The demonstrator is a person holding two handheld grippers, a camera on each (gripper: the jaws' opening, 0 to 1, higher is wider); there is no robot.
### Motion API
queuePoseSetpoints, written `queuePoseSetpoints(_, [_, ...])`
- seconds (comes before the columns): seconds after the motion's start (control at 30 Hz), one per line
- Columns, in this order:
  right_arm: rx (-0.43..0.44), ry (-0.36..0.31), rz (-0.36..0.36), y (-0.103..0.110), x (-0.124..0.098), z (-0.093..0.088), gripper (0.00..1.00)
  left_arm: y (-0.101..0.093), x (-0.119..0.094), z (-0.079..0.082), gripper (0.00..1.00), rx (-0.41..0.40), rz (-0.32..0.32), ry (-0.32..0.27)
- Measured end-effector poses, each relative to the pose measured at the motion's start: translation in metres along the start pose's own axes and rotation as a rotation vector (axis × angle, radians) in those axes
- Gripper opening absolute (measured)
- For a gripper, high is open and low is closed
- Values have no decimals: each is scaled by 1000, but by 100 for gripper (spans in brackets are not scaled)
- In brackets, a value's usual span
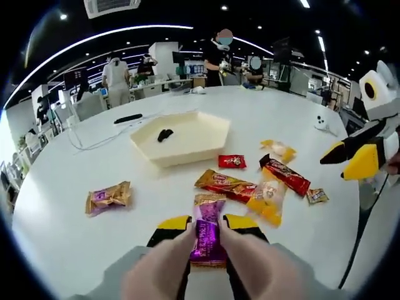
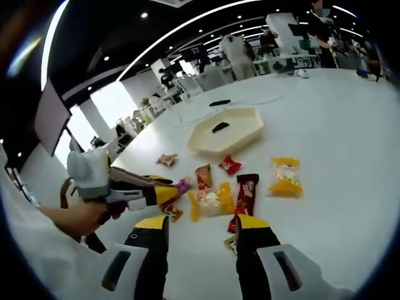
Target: Place the target food into the container with the food tongs after gripping and lifting it, then release it inside without dropping or visibly crushing the food.
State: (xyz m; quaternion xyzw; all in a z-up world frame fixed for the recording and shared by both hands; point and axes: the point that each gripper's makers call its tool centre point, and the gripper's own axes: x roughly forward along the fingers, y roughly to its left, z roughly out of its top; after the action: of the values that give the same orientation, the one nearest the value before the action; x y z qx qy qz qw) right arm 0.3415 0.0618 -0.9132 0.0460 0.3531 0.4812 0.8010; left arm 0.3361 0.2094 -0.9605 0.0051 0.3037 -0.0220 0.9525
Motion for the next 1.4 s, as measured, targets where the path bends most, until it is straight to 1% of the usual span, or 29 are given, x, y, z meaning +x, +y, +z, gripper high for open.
queuePoseSetpoints(0.03, [1,-1,-1,0,0,0,43,1,0,0,17,-7,1,1])
queuePoseSetpoints(0.07, [2,-3,-2,0,0,1,43,2,-1,0,17,2,7,1])
queuePoseSetpoints(0.1, [3,-5,-3,-1,0,2,43,9,-4,2,18,61,38,-7])
queuePoseSetpoints(0.13, [4,-7,-3,-1,0,2,43,11,-6,4,18,97,50,-9])
queuePoseSetpoints(0.17, [4,-8,-4,-1,0,3,43,12,-8,7,18,100,58,-20])
queuePoseSetpoints(0.2, [3,-8,-4,-1,0,3,43,12,-10,8,18,79,50,-21])
queuePoseSetpoints(0.23, [3,-7,-4,-1,1,3,43,13,-13,13,18,35,46,-34])
queuePoseSetpoints(0.27, [3,-5,-3,-1,1,3,43,15,-14,15,18,20,53,-40])
queuePoseSetpoints(0.33, [4,-3,2,0,3,4,43,19,-17,18,18,21,57,-45])
queuePoseSetpoints(0.4, [1,-1,5,1,4,5,42,22,-19,21,18,-5,58,-54])
queuePoseSetpoints(0.43, [-3,1,10,3,5,5,42,23,-22,25,18,-12,60,-65])
queuePoseSetpoints(0.57, [-11,8,21,7,8,5,42,26,-30,35,18,-24,55,-83])
queuePoseSetpoints(0.63, [-13,10,24,9,8,5,42,25,-36,40,18,-70,34,-81])
queuePoseSetpoints(0.67, [-15,10,24,10,8,5,42,27,-39,42,18,-75,43,-90])
queuePoseSetpoints(0.87, [-9,0,19,10,7,5,42,36,-63,60,19,-77,51,-133])
queuePoseSetpoints(1.0, [-4,-7,20,12,6,5,42,39,-70,68,19,-71,48,-154])
queuePoseSetpoints(1.13, [-6,-9,25,15,6,3,42,37,-72,71,19,-41,37,-166])
queuePoseSetpoints(1.3, [-8,-13,33,21,5,1,42,31,-77,73,19,-35,16,-179])
queuePoseSetpoints(1.4, [-8,-17,35,22,5,1,42,31,-80,73,19,-38,8,-183])
